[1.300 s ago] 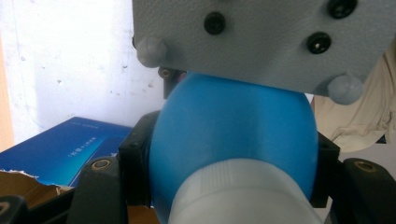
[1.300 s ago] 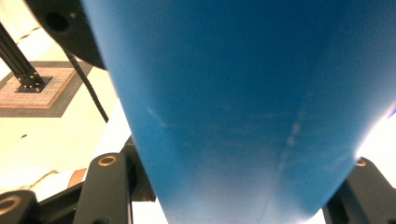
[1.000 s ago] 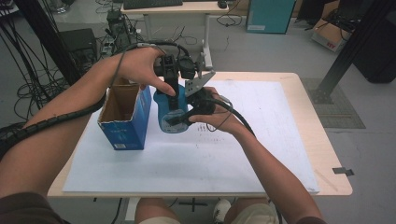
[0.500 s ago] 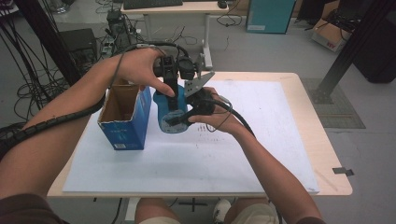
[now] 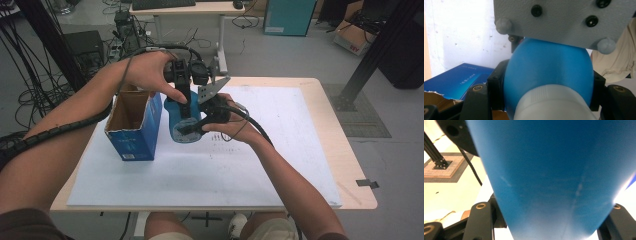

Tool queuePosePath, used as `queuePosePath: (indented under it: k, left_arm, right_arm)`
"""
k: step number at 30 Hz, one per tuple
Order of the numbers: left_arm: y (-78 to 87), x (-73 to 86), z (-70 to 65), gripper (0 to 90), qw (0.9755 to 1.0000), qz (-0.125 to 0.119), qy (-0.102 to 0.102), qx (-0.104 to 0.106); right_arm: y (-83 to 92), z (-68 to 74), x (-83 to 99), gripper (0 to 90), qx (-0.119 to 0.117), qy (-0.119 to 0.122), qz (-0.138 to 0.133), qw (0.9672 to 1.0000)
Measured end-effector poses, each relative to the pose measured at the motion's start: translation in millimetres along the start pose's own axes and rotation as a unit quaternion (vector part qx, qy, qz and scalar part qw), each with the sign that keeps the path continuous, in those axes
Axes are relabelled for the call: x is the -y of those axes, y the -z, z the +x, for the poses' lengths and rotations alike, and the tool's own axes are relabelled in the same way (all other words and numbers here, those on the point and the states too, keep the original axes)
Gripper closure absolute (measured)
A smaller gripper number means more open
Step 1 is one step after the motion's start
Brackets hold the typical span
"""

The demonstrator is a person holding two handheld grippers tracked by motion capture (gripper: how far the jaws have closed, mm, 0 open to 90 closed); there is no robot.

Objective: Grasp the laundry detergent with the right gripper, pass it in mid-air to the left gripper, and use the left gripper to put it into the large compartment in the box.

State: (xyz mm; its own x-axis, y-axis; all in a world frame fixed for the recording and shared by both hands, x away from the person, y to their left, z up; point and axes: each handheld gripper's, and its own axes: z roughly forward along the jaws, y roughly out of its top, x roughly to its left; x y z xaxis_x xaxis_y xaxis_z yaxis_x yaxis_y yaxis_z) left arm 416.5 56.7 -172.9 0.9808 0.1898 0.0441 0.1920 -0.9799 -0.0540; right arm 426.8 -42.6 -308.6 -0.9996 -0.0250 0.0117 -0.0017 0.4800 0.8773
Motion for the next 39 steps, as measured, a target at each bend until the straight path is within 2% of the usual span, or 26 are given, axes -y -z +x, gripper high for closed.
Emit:
queuePosePath:
  k: [2,7,15,17,19,21,23,24,26,27,28,29,30,31,33,34,39]
  left_arm:
    - [0.0,-0.1,-0.2,37.1,1.0,-0.001,0.0,-0.002]
    - [0.6,0.0,-0.3,37.1,1.0,0.0,0.001,-0.001]
    - [2.3,1.5,0.2,37.1,1.0,-0.002,0.003,0.002]
    - [2.5,2.0,0.3,37.1,1.0,-0.001,0.005,0.004]
    - [2.3,2.3,0.3,37.1,1.0,0.003,0.005,0.004]
    - [2.8,2.8,1.1,37.1,1.0,0.004,0.005,0.003]
    - [4.2,3.4,2.0,37.1,1.0,0.006,0.007,-0.001]
    - [4.3,3.9,1.5,37.0,0.9999,-0.003,0.016,-0.002]
    - [5.7,4.4,1.6,37.0,0.9998,-0.007,0.02,-0.006]
    - [7.0,4.6,1.7,37.0,0.9997,-0.006,0.021,-0.009]
    - [8.3,4.9,1.6,37.0,0.9997,0.002,0.023,-0.011]
    - [9.3,5.3,1.9,37.0,0.9996,0.001,0.025,-0.009]
    - [10.1,5.5,1.8,37.0,0.9995,-0.001,0.029,-0.014]
    - [11.6,5.4,2.5,37.0,0.9995,0.002,0.03,-0.008]
    - [13.8,5.4,2.8,36.9,0.9992,0.002,0.038,-0.011]
    - [15.2,5.3,3.6,36.9,0.9991,0.003,0.041,-0.011]
    - [23.0,6.3,5.2,36.9,0.9975,0.006,0.066,-0.021]
  right_arm:
    - [0.0,-0.9,0.2,39.8,0.005,0.007,0.001,1.0]
    - [-0.2,0.3,0.1,39.6,0.004,0.0,-0.003,1.0]
    - [0.0,-0.7,-0.3,39.1,0.01,0.01,-0.007,0.9999]
    - [0.3,-1.1,0.0,35.5,0.011,0.01,-0.011,0.9998]
    - [1.8,0.2,-0.4,30.5,0.009,-0.002,-0.017,0.9998]
    - [4.4,0.3,0.1,24.8,0.012,-0.004,-0.019,0.9997]
    - [6.8,1.0,1.1,17.8,0.019,-0.006,-0.017,0.9997]
    - [8.1,1.5,1.8,15.3,0.022,-0.006,-0.014,0.9996]
    - [10.5,4.8,3.2,8.7,0.029,-0.024,-0.015,0.9992]
    - [11.5,5.6,4.3,2.6,0.042,-0.019,-0.018,0.9988]
    - [14.0,7.4,5.7,1.1,0.058,-0.016,-0.005,0.9982]
    - [16.0,9.1,7.0,0.0,0.07,-0.024,-0.004,0.9973]
    - [18.2,10.5,8.3,0.0,0.072,-0.02,0.001,0.9972]
    - [20.6,12.4,9.9,0.0,0.074,-0.022,0.0,0.997]
    - [26.3,15.9,12.4,0.0,0.084,-0.028,0.005,0.9961]
    - [30.7,17.2,14.2,0.0,0.094,-0.024,0.014,0.9952]
    - [49.0,21.3,23.7,0.0,0.124,-0.046,0.033,0.9906]
